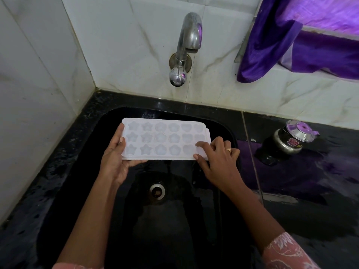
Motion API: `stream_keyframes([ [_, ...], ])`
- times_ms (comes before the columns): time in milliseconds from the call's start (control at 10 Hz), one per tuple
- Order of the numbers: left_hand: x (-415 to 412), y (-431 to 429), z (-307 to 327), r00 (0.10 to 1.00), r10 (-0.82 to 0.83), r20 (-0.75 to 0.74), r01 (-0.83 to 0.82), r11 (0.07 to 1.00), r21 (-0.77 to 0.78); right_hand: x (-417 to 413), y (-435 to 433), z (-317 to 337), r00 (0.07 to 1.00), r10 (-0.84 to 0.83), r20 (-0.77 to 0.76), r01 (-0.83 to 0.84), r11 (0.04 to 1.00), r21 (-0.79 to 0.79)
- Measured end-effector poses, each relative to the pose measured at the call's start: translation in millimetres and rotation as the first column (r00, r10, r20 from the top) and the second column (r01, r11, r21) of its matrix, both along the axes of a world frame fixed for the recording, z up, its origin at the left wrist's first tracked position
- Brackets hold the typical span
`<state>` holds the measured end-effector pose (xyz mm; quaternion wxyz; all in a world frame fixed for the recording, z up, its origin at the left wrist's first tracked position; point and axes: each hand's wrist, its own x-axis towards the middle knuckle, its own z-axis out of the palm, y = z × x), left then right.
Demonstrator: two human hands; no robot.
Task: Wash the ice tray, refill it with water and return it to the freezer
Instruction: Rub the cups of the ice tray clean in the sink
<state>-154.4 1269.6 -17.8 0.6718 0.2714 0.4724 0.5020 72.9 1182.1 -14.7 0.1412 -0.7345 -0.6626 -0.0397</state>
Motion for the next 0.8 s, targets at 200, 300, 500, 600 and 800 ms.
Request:
stream_keyframes([
  [200, 0.9, -0.7, -2.5, 1.000, -0.004, 0.022, 0.004, 1.000, 0.009, -9.2, 3.8, 4.0, 0.995, 0.097, -0.008, -0.097, 0.992, -0.084],
  [300, 1.6, 0.2, -2.1, 1.000, -0.008, 0.025, 0.008, 1.000, 0.016, -10.8, 5.9, 3.6, 0.995, 0.101, 0.005, -0.100, 0.988, -0.120],
  [500, -0.6, 1.0, -2.1, 1.000, -0.008, 0.019, 0.008, 1.000, 0.022, -10.2, 6.8, -0.2, 0.994, 0.110, -0.001, -0.109, 0.987, -0.121],
  [600, -1.2, 1.3, -2.5, 1.000, 0.000, 0.025, 0.000, 1.000, 0.014, -10.1, 6.9, -0.9, 0.994, 0.111, -0.019, -0.112, 0.986, -0.123],
  [800, -1.6, 1.7, -1.7, 1.000, 0.002, 0.028, -0.002, 1.000, 0.011, -12.6, 8.6, 2.3, 0.996, 0.081, -0.045, -0.087, 0.988, -0.126],
])
